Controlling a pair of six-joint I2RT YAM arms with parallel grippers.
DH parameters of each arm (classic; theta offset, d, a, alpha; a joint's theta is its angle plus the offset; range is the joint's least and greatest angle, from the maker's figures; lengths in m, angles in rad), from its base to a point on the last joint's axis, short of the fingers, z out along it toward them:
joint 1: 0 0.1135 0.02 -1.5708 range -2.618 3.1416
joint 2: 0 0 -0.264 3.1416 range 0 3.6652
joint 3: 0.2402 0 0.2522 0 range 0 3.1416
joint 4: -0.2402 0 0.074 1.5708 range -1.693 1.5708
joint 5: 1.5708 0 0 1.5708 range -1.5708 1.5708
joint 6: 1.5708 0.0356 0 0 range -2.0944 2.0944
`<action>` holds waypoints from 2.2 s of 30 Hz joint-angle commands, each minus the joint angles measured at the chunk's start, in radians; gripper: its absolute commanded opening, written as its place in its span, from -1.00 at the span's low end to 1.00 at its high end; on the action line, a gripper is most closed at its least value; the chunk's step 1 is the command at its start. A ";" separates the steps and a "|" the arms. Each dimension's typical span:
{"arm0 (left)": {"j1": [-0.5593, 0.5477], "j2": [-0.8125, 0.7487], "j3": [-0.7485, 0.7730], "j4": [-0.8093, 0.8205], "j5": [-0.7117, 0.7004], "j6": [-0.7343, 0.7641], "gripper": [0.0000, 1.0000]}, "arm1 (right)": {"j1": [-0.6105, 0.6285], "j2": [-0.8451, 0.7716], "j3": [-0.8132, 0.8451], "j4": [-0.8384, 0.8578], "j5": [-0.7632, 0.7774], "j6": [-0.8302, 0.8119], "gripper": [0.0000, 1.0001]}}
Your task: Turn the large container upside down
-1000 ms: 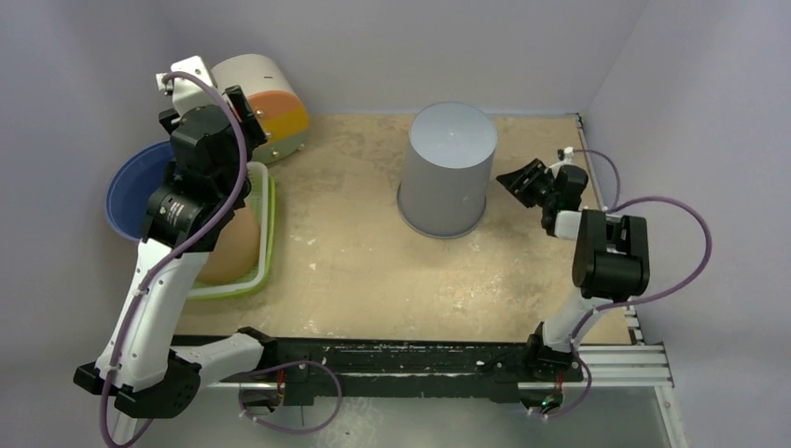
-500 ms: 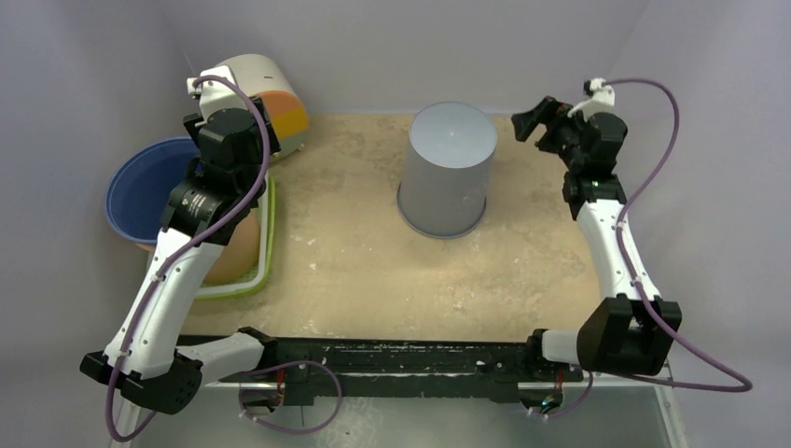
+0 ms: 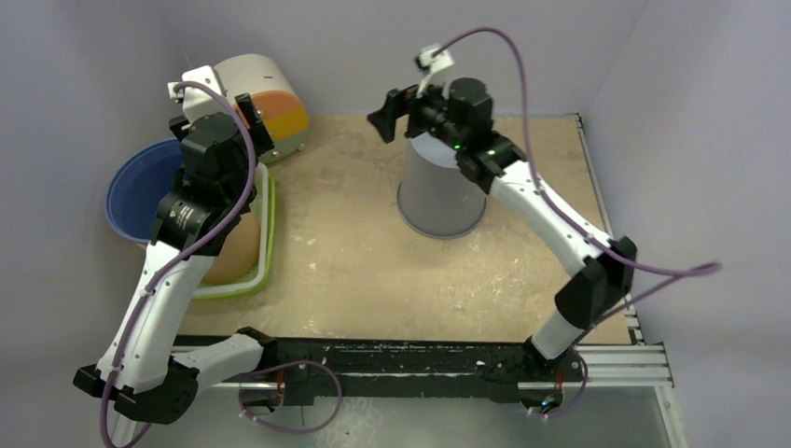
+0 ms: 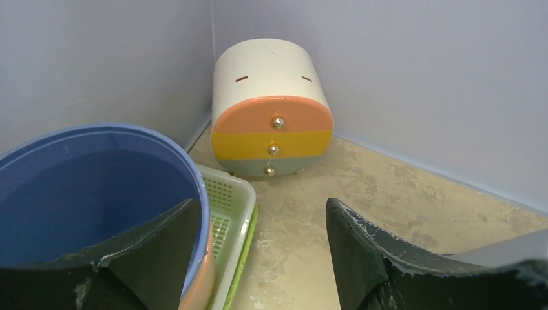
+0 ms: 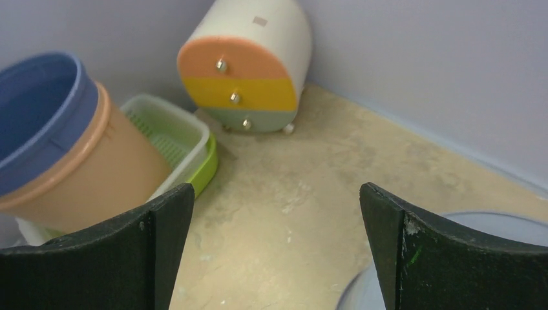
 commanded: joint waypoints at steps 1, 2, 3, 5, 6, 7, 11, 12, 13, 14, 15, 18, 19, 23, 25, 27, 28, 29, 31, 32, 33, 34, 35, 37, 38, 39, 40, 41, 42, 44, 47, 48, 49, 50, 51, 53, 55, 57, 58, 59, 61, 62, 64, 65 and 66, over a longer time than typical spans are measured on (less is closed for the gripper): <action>-0.001 -0.035 0.005 0.059 -0.010 -0.010 0.39 | 0.134 0.127 0.070 -0.011 0.040 -0.048 1.00; -0.001 -0.038 0.002 0.061 -0.014 -0.007 0.39 | 0.158 0.153 0.075 0.000 0.037 -0.042 1.00; -0.001 -0.038 -0.002 0.061 -0.015 -0.005 0.40 | 0.177 0.175 0.074 0.011 0.032 -0.037 1.00; 0.000 -0.043 -0.009 0.062 -0.018 -0.003 0.40 | 0.204 0.212 0.061 0.041 0.030 -0.031 1.00; -0.002 -0.044 -0.013 0.062 -0.018 -0.003 0.40 | 0.212 0.227 0.047 0.061 0.034 -0.026 1.00; -0.001 -0.049 -0.018 0.063 -0.018 -0.002 0.40 | 0.215 0.238 0.029 0.087 0.043 -0.018 1.00; 0.000 -0.065 -0.042 0.076 -0.025 0.000 0.40 | 0.215 0.291 -0.024 0.154 0.163 -0.018 1.00; -0.001 -0.070 -0.049 0.081 -0.027 0.002 0.40 | 0.215 0.308 -0.028 0.156 0.193 -0.019 1.00; -0.001 -0.074 -0.055 0.086 -0.028 0.004 0.40 | 0.215 0.324 -0.033 0.161 0.232 -0.027 1.00; 0.000 -0.078 -0.062 0.091 -0.030 0.006 0.40 | 0.214 0.342 -0.033 0.159 0.260 -0.038 1.00; 0.000 -0.082 -0.069 0.094 -0.033 0.008 0.40 | 0.212 0.359 -0.030 0.150 0.305 -0.042 1.00; -0.001 -0.084 -0.079 0.087 -0.047 0.015 0.41 | 0.193 0.399 -0.030 0.123 0.387 -0.052 1.00; 0.000 -0.084 -0.082 0.085 -0.052 0.017 0.41 | 0.178 0.404 -0.039 0.120 0.388 -0.048 1.00; -0.001 -0.090 -0.096 0.090 -0.058 0.021 0.41 | 0.086 0.386 -0.111 0.130 0.357 -0.004 1.00; 0.000 -0.093 -0.099 0.092 -0.054 0.018 0.41 | 0.032 0.367 -0.160 0.147 0.354 0.003 1.00; -0.001 -0.093 -0.105 0.093 -0.052 0.016 0.41 | -0.019 0.347 -0.208 0.156 0.361 0.002 1.00; -0.001 -0.094 -0.106 0.094 -0.052 0.015 0.41 | -0.042 0.337 -0.227 0.161 0.365 0.000 1.00; 0.000 -0.094 -0.110 0.094 -0.051 0.013 0.41 | -0.067 0.328 -0.247 0.166 0.366 -0.002 1.00; -0.001 -0.094 -0.114 0.095 -0.049 0.011 0.41 | -0.110 0.308 -0.287 0.178 0.382 -0.010 1.00; -0.001 -0.093 -0.114 0.093 -0.048 0.009 0.41 | -0.133 0.297 -0.303 0.179 0.393 -0.013 1.00; -0.001 -0.092 -0.116 0.093 -0.047 0.008 0.41 | -0.158 0.288 -0.323 0.182 0.400 -0.014 1.00; 0.000 -0.093 -0.117 0.092 -0.048 0.008 0.41 | -0.183 0.277 -0.340 0.185 0.403 -0.012 1.00; -0.001 -0.092 -0.117 0.090 -0.048 0.009 0.41 | -0.207 0.267 -0.357 0.189 0.400 -0.008 1.00; -0.001 -0.092 -0.118 0.089 -0.048 0.007 0.41 | -0.258 0.244 -0.392 0.203 0.389 -0.006 1.00; -0.001 -0.091 -0.121 0.091 -0.049 0.007 0.41 | -0.273 0.231 -0.404 0.209 0.386 -0.010 1.00; -0.002 -0.091 -0.122 0.092 -0.048 0.008 0.41 | -0.286 0.223 -0.415 0.213 0.389 -0.013 1.00; -0.001 -0.090 -0.123 0.093 -0.049 0.007 0.41 | -0.294 0.217 -0.422 0.215 0.394 -0.018 1.00; -0.001 -0.088 -0.125 0.094 -0.049 0.007 0.41 | -0.303 0.214 -0.424 0.214 0.402 -0.022 1.00; 0.000 -0.087 -0.126 0.093 -0.049 0.008 0.41 | -0.310 0.212 -0.425 0.209 0.410 -0.026 1.00; -0.001 -0.084 -0.129 0.090 -0.049 0.009 0.41 | -0.323 0.211 -0.425 0.201 0.435 -0.029 1.00; 0.000 -0.079 -0.130 0.079 -0.046 0.014 0.41 | -0.348 0.215 -0.426 0.186 0.470 -0.022 1.00; -0.002 -0.077 -0.127 0.072 -0.045 0.014 0.41 | -0.360 0.218 -0.429 0.181 0.470 -0.017 1.00; -0.001 -0.074 -0.127 0.067 -0.046 0.016 0.41 | -0.374 0.220 -0.429 0.175 0.470 -0.010 1.00; 0.000 -0.073 -0.128 0.064 -0.045 0.017 0.41 | -0.387 0.222 -0.432 0.170 0.470 -0.004 1.00; -0.001 -0.074 -0.128 0.063 -0.046 0.017 0.41 | -0.400 0.222 -0.437 0.167 0.473 0.001 1.00; 0.000 -0.075 -0.133 0.060 -0.047 0.019 0.42 | -0.426 0.218 -0.449 0.163 0.476 0.012 1.00; 0.000 -0.077 -0.137 0.062 -0.050 0.020 0.42 | -0.451 0.215 -0.460 0.164 0.467 0.020 1.00; -0.001 -0.077 -0.140 0.063 -0.052 0.021 0.42 | -0.468 0.212 -0.465 0.163 0.469 0.024 1.00; -0.001 -0.076 -0.142 0.064 -0.052 0.021 0.42 | -0.475 0.213 -0.467 0.162 0.467 0.024 1.00; 0.000 -0.077 -0.143 0.064 -0.052 0.019 0.42 | -0.479 0.212 -0.468 0.159 0.467 0.021 1.00; -0.001 -0.073 -0.143 0.063 -0.050 0.020 0.42 | -0.480 0.210 -0.465 0.154 0.468 0.013 1.00; -0.001 -0.071 -0.140 0.060 -0.050 0.021 0.42 | -0.480 0.207 -0.467 0.151 0.461 0.010 1.00; -0.002 -0.059 -0.128 0.043 -0.050 0.028 0.42 | -0.480 0.189 -0.471 0.154 0.447 -0.006 1.00; 0.000 -0.052 -0.118 0.032 -0.054 0.031 0.42 | -0.476 0.173 -0.473 0.163 0.439 -0.030 1.00; 0.000 -0.045 -0.111 0.023 -0.061 0.035 0.42 | -0.468 0.156 -0.473 0.161 0.427 -0.035 1.00</action>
